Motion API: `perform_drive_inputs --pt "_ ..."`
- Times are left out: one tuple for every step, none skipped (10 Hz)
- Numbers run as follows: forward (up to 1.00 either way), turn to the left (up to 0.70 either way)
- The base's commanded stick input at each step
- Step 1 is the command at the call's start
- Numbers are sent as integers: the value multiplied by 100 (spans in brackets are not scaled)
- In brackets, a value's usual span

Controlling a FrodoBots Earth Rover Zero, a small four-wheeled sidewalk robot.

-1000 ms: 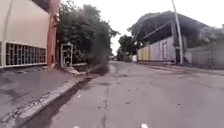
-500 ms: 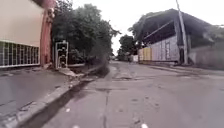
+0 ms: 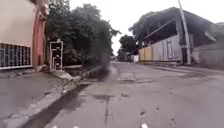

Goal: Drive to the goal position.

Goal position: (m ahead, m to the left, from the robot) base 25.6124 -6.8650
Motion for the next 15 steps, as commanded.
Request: perform_drive_inputs --pt "85 0" --pt "85 0" --pt "85 -15" --pt "85 -14" --pt "85 0" --pt "85 0" --pt "85 0" --pt "85 0" --pt "85 0" --pt "85 0" --pt "85 -8" --pt "85 -20" --pt "85 -20" --pt "85 -4" --pt "85 0"
